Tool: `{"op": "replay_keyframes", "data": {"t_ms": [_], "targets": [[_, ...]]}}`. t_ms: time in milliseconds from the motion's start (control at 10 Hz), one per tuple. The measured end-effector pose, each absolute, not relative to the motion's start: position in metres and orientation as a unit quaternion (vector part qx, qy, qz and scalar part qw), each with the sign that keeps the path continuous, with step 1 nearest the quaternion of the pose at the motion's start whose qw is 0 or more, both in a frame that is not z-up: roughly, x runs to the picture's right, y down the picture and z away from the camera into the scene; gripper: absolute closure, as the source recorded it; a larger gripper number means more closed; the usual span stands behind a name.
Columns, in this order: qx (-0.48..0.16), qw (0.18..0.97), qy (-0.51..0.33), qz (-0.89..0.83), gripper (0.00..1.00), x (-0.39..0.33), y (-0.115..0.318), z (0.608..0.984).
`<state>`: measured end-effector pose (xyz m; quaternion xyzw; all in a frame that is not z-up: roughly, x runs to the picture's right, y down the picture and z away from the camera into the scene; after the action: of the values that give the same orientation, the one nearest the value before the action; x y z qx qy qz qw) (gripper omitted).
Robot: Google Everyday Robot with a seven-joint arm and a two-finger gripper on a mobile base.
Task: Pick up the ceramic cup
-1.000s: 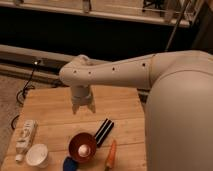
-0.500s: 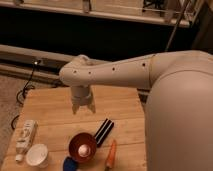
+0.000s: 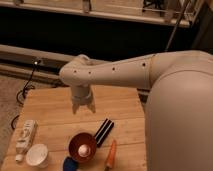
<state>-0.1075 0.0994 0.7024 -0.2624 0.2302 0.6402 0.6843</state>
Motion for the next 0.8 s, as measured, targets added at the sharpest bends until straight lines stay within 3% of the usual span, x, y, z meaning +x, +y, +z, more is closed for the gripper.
{"op": "replay_keyframes", "data": {"t_ms": [400,800], "targets": [[-0.281,0.746,0.191,0.573,0.35,-0.173,0.113,0.664],[-0.333,0.784,0.178,0.493,0.35,-0.225,0.177,0.638]]}}
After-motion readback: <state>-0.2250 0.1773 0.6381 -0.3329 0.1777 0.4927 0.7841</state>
